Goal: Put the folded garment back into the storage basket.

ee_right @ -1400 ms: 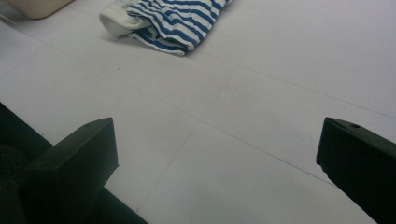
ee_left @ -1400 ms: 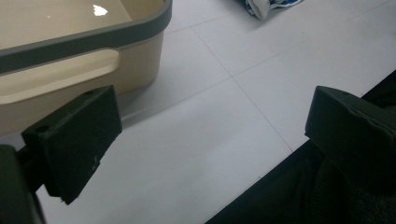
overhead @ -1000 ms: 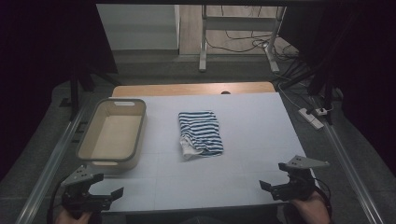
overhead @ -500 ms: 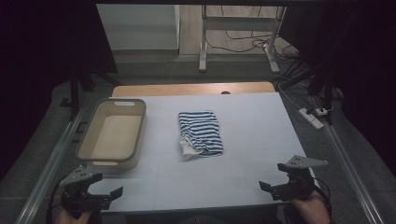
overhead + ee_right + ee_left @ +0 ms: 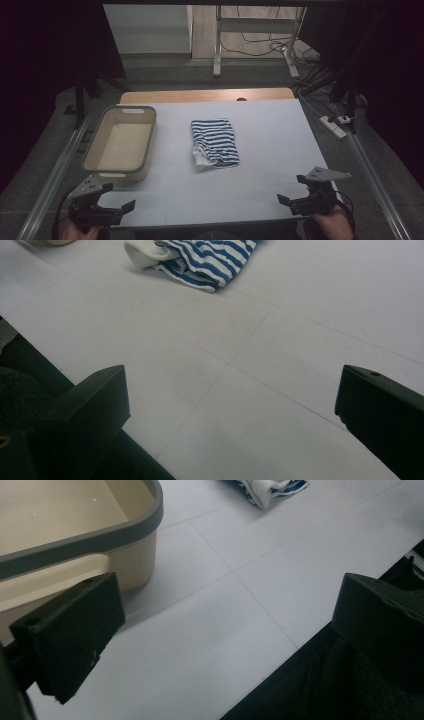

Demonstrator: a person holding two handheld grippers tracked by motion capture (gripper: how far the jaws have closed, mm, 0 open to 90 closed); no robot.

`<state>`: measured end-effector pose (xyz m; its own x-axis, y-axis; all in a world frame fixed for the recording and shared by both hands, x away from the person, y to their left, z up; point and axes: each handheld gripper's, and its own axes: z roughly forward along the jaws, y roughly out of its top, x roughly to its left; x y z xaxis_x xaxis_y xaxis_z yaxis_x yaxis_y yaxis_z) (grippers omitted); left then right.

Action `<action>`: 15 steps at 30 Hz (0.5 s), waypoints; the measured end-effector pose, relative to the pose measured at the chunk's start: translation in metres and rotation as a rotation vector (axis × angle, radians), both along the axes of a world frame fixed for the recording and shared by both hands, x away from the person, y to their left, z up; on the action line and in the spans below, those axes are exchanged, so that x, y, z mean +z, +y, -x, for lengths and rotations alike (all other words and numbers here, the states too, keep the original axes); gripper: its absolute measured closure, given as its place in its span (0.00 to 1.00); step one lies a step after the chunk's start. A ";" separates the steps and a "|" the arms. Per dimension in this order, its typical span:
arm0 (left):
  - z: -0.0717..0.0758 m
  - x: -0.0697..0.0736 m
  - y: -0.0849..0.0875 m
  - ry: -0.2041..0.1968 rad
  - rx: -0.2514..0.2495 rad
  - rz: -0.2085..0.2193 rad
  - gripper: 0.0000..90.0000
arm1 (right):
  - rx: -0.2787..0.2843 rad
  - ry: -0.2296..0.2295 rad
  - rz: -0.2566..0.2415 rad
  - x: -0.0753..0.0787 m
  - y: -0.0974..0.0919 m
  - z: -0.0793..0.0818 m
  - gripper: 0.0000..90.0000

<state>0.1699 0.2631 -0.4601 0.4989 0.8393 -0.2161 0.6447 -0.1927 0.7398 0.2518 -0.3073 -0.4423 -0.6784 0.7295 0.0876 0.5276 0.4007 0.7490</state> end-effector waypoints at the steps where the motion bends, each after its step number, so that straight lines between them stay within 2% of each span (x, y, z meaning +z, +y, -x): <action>1: 0.000 0.000 0.000 -0.004 -0.001 -0.004 0.00 | 0.001 0.001 -0.004 0.000 0.000 0.000 0.01; 8: -0.003 0.000 -0.004 -0.005 -0.028 -0.013 0.00 | 0.009 0.005 0.002 0.000 0.000 0.000 0.01; 15: -0.008 0.002 -0.011 -0.045 -0.078 -0.014 0.00 | 0.013 0.001 0.009 -0.001 0.001 0.000 0.01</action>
<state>0.1776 0.2516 -0.4580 0.5721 0.8001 -0.1803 0.5934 -0.2521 0.7644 0.2520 -0.3060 -0.4428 -0.6877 0.7214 0.0815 0.5228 0.4142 0.7451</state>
